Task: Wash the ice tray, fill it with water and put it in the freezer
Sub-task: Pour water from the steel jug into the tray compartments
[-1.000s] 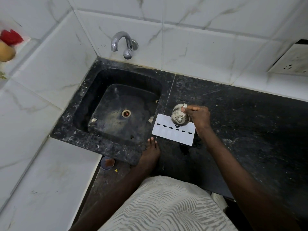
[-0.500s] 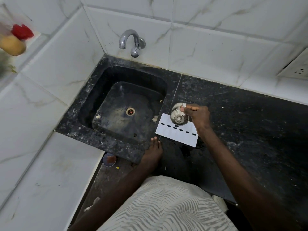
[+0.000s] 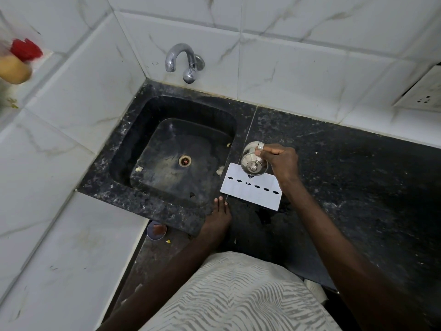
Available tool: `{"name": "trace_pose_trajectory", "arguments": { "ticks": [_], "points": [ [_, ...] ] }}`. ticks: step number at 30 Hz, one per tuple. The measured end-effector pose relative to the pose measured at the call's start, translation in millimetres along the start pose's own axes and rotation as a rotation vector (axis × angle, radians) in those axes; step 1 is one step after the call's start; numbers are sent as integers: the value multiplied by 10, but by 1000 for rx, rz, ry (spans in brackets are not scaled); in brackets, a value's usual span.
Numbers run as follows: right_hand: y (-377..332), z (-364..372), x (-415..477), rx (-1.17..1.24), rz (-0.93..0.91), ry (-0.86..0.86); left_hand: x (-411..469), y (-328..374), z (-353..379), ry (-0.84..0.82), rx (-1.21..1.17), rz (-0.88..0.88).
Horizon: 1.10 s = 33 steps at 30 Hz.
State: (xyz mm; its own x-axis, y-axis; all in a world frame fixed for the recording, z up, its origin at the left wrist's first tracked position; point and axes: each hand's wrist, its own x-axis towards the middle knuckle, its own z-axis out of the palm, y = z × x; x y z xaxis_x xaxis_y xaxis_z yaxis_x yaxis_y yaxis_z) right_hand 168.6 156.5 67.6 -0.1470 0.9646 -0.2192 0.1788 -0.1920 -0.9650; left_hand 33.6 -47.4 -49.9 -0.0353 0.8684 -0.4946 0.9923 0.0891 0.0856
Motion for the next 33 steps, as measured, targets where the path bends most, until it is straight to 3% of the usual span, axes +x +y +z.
{"name": "trace_pose_trajectory", "arguments": {
  "ticks": [21, 33],
  "points": [
    [28, -102, 19, 29, -14, -14, -22, 47, -57, -18, 0, -20],
    [-58, -15, -16, 64, 81, 16, -25, 61, -91, -33, -27, -34]
  ]
}}
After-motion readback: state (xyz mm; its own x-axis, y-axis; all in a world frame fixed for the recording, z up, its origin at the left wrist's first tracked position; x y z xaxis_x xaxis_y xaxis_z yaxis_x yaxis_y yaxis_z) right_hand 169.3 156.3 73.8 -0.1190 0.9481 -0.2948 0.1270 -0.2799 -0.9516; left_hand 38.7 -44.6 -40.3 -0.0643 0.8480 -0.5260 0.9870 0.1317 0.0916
